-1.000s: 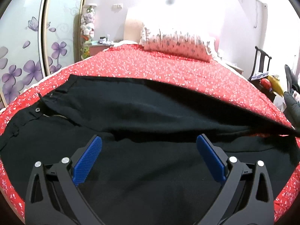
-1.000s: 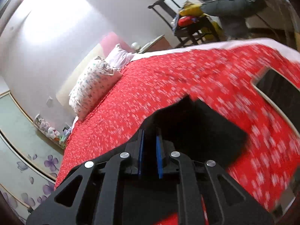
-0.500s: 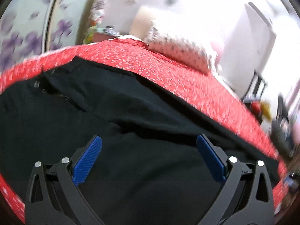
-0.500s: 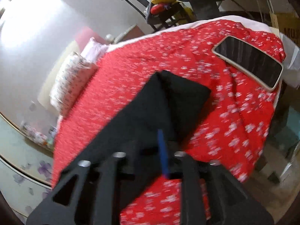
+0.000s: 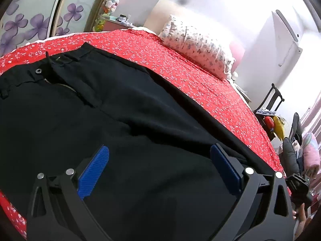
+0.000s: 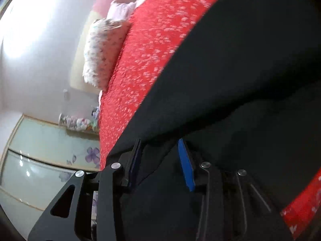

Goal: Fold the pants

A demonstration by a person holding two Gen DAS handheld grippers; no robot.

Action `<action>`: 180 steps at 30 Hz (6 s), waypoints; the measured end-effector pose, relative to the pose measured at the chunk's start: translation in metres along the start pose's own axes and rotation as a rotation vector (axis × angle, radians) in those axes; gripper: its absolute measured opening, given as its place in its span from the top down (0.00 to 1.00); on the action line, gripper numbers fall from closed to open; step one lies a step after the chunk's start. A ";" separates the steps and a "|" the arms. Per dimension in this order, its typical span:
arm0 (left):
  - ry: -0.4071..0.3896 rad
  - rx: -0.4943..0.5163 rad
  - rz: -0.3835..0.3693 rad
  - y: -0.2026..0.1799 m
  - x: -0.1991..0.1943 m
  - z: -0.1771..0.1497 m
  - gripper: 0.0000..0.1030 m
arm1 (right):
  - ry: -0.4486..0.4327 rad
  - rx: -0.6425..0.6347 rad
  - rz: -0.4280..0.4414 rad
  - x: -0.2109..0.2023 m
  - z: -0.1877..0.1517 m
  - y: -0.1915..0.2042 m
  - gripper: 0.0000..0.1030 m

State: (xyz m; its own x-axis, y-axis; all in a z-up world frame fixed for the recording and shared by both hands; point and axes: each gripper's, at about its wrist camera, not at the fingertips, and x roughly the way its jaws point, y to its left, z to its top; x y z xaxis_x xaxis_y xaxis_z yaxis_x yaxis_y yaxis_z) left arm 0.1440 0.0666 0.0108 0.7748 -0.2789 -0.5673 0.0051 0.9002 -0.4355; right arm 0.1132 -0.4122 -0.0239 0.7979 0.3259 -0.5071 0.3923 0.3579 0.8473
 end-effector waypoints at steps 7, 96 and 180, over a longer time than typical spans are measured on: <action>0.024 -0.008 -0.007 0.002 0.006 0.000 0.02 | -0.080 0.051 0.017 -0.012 0.013 -0.012 0.67; 0.001 -0.646 0.112 0.202 -0.090 0.033 0.91 | -0.221 0.023 -0.016 -0.124 0.044 -0.061 0.96; -0.290 -0.170 0.148 0.094 -0.134 -0.021 0.07 | 0.282 -0.317 0.159 -0.086 -0.014 -0.024 0.69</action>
State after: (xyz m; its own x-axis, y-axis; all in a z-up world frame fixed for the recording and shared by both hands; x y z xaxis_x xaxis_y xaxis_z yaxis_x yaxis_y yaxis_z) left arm 0.0272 0.1820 0.0311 0.9067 -0.0216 -0.4213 -0.2064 0.8483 -0.4877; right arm 0.0286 -0.4365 -0.0033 0.6638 0.6085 -0.4348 0.0800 0.5202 0.8503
